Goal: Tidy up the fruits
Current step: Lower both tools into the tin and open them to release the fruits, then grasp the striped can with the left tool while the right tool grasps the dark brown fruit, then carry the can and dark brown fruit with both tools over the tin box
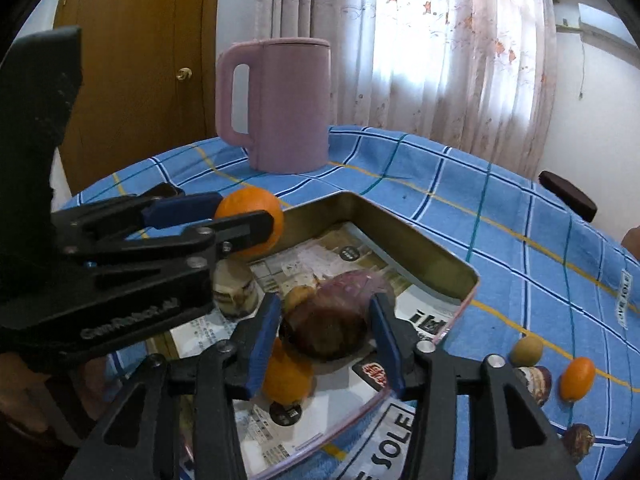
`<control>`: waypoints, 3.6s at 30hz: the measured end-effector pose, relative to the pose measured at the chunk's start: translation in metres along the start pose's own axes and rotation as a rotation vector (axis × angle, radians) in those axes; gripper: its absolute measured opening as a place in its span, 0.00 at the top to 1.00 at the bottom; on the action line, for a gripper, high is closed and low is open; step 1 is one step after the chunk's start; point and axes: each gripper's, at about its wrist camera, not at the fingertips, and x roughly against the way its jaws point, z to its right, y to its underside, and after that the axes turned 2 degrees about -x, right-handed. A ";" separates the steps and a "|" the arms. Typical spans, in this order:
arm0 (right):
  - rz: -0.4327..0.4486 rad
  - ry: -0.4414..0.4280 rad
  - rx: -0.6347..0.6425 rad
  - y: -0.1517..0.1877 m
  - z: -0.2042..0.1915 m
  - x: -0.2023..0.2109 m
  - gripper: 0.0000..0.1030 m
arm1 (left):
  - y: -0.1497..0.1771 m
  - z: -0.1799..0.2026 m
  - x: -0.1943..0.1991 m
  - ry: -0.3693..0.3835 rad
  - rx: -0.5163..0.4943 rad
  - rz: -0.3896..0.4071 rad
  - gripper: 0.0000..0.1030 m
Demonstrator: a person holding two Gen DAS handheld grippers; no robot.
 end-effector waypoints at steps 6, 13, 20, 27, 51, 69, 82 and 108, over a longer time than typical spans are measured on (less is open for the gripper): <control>0.056 0.017 -0.049 0.006 0.020 0.031 0.44 | -0.006 0.016 0.017 0.019 -0.007 0.047 0.29; 0.066 0.224 -0.149 0.039 0.092 0.082 0.43 | -0.010 0.072 0.025 0.118 -0.080 0.065 0.18; 0.012 0.406 -0.315 0.070 0.166 0.101 0.43 | -0.007 0.134 0.010 0.201 -0.163 0.012 0.17; -0.084 0.332 -0.343 0.082 0.178 0.085 0.43 | -0.001 0.161 -0.011 0.200 -0.209 -0.047 0.17; -0.124 0.282 -0.421 0.087 0.188 0.080 0.61 | 0.005 0.195 -0.055 0.256 -0.265 -0.206 0.32; -0.065 0.267 -0.390 0.084 0.182 0.089 0.60 | 0.005 0.195 -0.053 0.297 -0.226 -0.195 0.57; 0.046 0.260 -0.356 0.083 0.173 0.108 0.60 | 0.000 0.188 -0.028 0.295 -0.204 -0.058 0.57; 0.202 0.292 -0.280 0.083 0.153 0.135 0.60 | 0.004 0.186 0.005 0.237 -0.216 0.109 0.57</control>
